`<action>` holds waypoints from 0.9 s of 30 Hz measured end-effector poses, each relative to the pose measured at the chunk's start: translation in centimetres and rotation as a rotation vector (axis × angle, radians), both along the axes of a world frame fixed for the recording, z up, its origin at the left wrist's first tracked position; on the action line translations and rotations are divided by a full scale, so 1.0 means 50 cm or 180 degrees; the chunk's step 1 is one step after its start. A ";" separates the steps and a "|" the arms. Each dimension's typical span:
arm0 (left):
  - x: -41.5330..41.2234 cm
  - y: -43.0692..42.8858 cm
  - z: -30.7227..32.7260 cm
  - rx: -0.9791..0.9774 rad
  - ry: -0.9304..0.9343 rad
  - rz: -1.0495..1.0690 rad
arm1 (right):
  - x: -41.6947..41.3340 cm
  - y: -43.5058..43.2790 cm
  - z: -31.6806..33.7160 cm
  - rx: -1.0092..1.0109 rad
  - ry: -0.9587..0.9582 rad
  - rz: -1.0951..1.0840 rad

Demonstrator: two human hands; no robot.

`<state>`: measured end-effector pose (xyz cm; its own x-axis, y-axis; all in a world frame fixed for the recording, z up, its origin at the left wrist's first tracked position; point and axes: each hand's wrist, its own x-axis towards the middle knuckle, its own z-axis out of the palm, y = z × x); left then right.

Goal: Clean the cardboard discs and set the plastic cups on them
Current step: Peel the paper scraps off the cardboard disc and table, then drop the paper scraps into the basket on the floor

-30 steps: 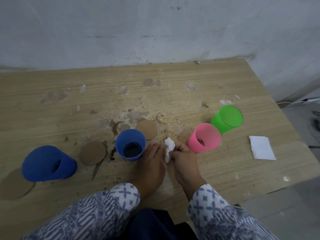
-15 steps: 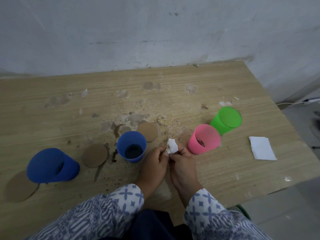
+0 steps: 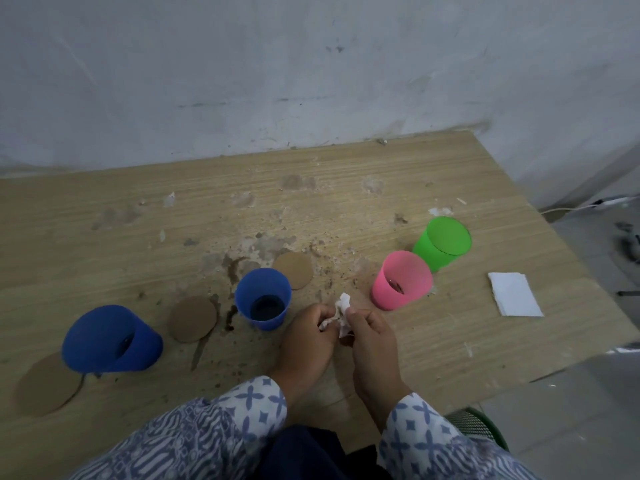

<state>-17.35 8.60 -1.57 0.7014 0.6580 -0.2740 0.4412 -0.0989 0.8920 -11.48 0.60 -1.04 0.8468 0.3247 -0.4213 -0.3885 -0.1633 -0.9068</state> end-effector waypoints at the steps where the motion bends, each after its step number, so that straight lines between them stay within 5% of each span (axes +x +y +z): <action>1: -0.001 -0.001 0.004 -0.0007 -0.0017 0.0002 | 0.000 -0.002 0.004 0.0007 0.0033 -0.0049; 27: 0.073 -0.146 0.053 -0.1031 0.0016 -0.0998 | 0.014 -0.207 0.021 0.0477 0.0171 -0.1157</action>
<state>-13.69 1.30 1.08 0.8514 0.2937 -0.4347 0.4388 0.0555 0.8969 -10.78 -9.74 0.03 0.8960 0.0691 -0.4387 -0.4441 0.1262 -0.8871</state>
